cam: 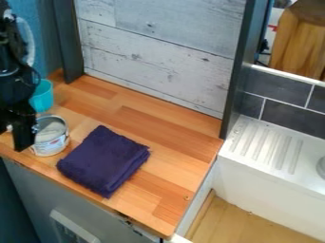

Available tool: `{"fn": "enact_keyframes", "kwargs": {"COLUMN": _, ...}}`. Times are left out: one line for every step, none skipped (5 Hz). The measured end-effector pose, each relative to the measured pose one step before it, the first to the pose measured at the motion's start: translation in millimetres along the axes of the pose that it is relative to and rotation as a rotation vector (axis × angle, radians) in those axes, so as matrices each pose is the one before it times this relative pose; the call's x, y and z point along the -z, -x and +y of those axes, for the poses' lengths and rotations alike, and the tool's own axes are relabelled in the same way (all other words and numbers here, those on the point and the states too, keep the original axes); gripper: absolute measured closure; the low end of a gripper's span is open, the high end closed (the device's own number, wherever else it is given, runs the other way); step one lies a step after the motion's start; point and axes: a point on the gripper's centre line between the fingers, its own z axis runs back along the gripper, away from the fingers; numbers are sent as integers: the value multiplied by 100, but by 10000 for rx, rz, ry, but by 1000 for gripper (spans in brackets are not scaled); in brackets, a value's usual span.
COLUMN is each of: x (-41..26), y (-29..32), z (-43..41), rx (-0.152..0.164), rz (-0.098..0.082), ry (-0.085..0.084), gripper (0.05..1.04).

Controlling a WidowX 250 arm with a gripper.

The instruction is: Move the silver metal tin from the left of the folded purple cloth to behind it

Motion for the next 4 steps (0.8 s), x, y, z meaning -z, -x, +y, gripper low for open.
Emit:
{"fn": "enact_keyframes", "kwargs": {"x": 1296, "y": 391, "z": 893, "rx": -176, "rz": 729, "ry": 268, "gripper": 82}}
{"fn": "enact_keyframes", "kwargs": {"x": 1131, "y": 243, "z": 226, "rx": 173, "rz": 786, "ry": 207, "gripper": 82}}
{"fn": "enact_keyframes", "kwargs": {"x": 108, "y": -299, "z": -96, "rx": 172, "rz": -155, "ry": 30, "gripper": 82}}
{"fn": "enact_keyframes", "kwargs": {"x": 307, "y": -613, "z": -382, "rx": 178, "rz": -72, "ry": -21, "gripper": 82}}
